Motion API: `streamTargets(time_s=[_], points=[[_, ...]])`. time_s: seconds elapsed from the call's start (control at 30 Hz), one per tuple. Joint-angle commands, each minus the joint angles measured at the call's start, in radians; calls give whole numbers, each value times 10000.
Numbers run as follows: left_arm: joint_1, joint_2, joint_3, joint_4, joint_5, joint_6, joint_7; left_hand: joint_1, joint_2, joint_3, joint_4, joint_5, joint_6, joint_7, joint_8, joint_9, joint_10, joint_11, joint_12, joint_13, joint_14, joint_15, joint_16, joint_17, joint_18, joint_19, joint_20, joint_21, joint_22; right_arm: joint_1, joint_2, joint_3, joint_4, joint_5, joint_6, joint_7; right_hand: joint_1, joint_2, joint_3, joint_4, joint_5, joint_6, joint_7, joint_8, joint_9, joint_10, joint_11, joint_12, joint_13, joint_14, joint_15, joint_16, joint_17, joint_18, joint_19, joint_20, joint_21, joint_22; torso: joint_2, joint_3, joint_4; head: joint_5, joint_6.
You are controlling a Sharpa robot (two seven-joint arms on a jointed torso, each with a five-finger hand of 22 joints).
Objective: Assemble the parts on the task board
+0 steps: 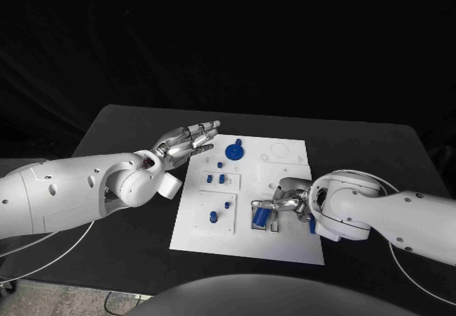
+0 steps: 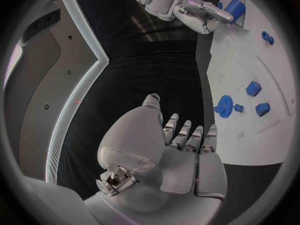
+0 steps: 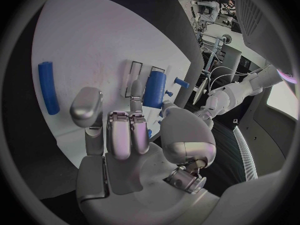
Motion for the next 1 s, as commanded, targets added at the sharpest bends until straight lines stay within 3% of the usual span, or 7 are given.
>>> streamTargets(time_s=[0.03, 0.1, 0.33, 0.57, 0.8, 0.87, 1.0], points=[[-9, 19, 5, 5, 4, 231, 39, 58, 28, 8, -69, 76, -61, 35, 31, 8, 23, 65, 20, 12, 17, 59, 41, 11, -212, 78, -2, 24, -12, -67, 53, -53, -27, -88, 264, -88, 307, 25, -100, -30, 57, 29, -34, -173, -19, 1050, 32, 38, 2633, 801, 34, -23, 1219, 32, 9, 24, -47, 1161, -1, -1, 3, 6, 0], [-10, 19, 5, 4, 4, 238, 31, 85, 31, 15, -88, 106, -59, 36, 32, 8, 23, 71, 21, 13, 17, 64, 43, 11, -225, 81, -2, 25, -12, -67, 58, -53, -34, -91, 287, -83, 470, 63, -137, -53, 212, 57, -47, -152, 3, 1050, 26, 38, 2633, 799, 28, -25, 1212, 33, 8, 18, -54, 1160, -2, -2, 1, 10, 0], [-12, 24, 5, -3, 4, 255, -10, 128, 36, 27, -122, 159, -51, 45, 35, 10, 24, 75, 20, 13, 19, 71, 47, 11, -246, 84, -2, 25, -17, -67, 61, -53, -43, -94, 212, 46, 1206, 262, -185, -227, 1994, 118, -109, -23, 180, 1050, -23, 38, 2633, 800, -13, -15, 1219, 34, 12, -18, -58, 1163, 2, -1, 0, 29, 0], [-17, 40, 5, -14, 4, 272, -59, 224, 60, 63, -202, 275, -40, 65, 42, 13, 26, 79, 15, 14, 18, 80, 54, 12, -293, 93, -3, 27, -20, -67, 74, -52, -50, -91, -26, 282, 1770, 329, -104, -459, 3236, 150, -238, 479, 680, 1050, -129, 38, 2633, 802, -96, -3, 1233, 30, 23, -82, -27, 1173, -1, 0, 2, 34, 0], [-43, 49, 4, -27, 4, 273, -103, 275, 86, 88, -247, 343, -40, 75, 44, 13, 28, 83, 18, 15, 15, 83, 56, 11, -321, 98, -3, 28, -22, -67, 105, -52, -60, -78, -329, 554, 2136, 402, -80, -532, 3398, -327, -395, 1781, 2254, 1050, -273, 38, 2633, 800, -213, -1, 1229, 27, 24, -187, -22, 1176, -2, 0, -1, 43, 0], [-47, 50, 4, -27, 4, 273, -108, 280, 89, 91, -251, 350, -41, 75, 44, 13, 29, 84, 18, 15, 15, 84, 56, 11, -323, 99, -3, 28, -22, -67, 107, -52, -61, -77, -383, 592, 2169, 429, -71, -520, 3438, -445, -413, 1976, 2521, 1050, -282, 38, 2633, 800, -235, -3, 1225, 18, 23, -187, -27, 1175, -2, -1, 0, 46, 0], [-57, 53, 4, -27, 4, 270, -124, 296, 98, 100, -265, 369, -42, 79, 44, 13, 28, 86, 13, 14, 12, 84, 55, 11, -331, 99, -3, 28, -25, -65, 109, -46, -56, 12, -558, 699, 2284, 406, 13, -480, 4463, -792, -451, 2401, 3180, 1050, -314, 38, 2633, 799, -244, -3, 1222, 28, 20, -227, -35, 1173, 4, -1, 3, 62, 0]])
